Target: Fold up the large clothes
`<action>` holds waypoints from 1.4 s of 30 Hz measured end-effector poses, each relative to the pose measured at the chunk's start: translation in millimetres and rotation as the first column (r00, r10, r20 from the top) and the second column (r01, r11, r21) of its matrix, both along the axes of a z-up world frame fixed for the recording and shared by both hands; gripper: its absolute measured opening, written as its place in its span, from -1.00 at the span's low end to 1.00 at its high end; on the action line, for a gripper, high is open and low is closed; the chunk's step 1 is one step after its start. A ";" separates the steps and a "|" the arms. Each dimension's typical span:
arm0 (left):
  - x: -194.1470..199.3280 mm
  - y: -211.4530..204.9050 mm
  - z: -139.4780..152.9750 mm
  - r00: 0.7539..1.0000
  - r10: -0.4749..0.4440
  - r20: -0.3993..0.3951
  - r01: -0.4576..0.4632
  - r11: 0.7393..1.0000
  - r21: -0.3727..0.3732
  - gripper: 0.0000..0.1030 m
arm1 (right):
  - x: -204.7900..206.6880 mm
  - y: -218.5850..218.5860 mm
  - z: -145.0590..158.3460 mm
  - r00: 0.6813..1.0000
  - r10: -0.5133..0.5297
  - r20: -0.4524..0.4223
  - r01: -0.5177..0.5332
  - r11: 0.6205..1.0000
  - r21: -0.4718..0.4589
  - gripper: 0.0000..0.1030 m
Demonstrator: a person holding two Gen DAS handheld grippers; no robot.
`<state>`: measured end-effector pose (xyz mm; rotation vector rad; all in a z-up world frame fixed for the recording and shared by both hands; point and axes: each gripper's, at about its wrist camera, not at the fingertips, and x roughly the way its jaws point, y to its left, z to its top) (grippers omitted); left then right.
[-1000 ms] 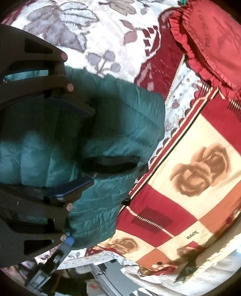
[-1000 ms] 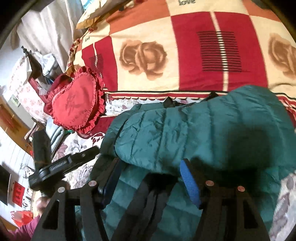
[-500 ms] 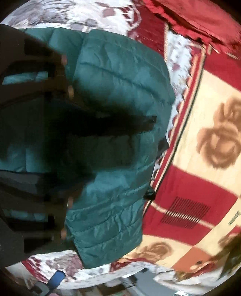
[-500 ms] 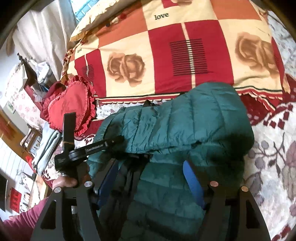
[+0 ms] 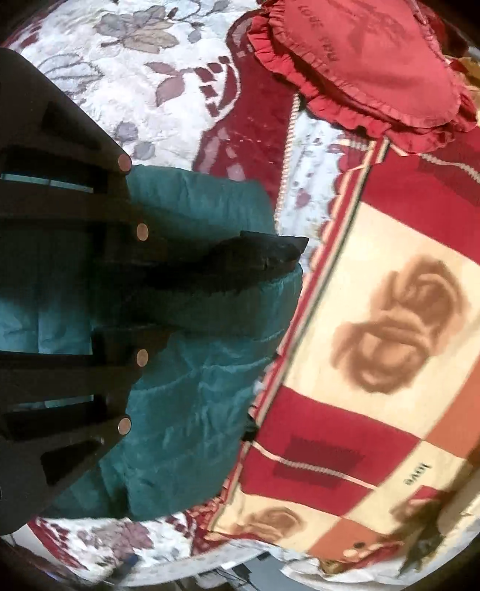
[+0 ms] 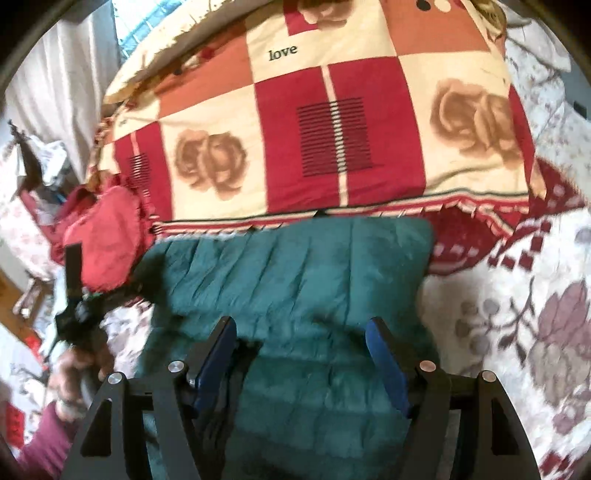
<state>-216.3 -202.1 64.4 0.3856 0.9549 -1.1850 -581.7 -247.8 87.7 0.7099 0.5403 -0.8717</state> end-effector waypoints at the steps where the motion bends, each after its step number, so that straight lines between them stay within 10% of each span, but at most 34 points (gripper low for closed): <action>1: -0.6 -1.3 -4.5 1.000 0.000 0.009 0.000 1.000 0.010 -0.58 | 9.5 -9.0 -0.4 1.000 -0.004 -0.020 0.004 1.000 -0.011 0.36; 13: -11.0 -2.1 -38.9 0.999 -0.006 0.031 0.005 0.999 0.044 -0.57 | 55.6 -68.9 -103.0 0.967 0.005 -0.257 0.029 0.991 0.131 0.28; 29: -17.9 18.9 -2.6 0.993 -0.025 0.114 0.023 1.000 0.019 -0.44 | 48.9 -26.3 -35.3 0.990 0.020 -0.137 -0.013 0.999 0.052 0.28; 39: -4.2 34.8 41.3 0.993 0.058 0.102 -0.047 0.993 -0.109 -0.35 | 103.3 -44.9 -62.9 0.984 0.067 -0.164 -0.053 0.994 0.093 0.28; 42: -4.8 33.8 47.6 0.996 0.048 0.070 -0.037 0.989 -0.145 0.19 | 121.1 -54.2 -81.8 0.975 0.074 -0.209 -0.054 0.994 0.100 0.36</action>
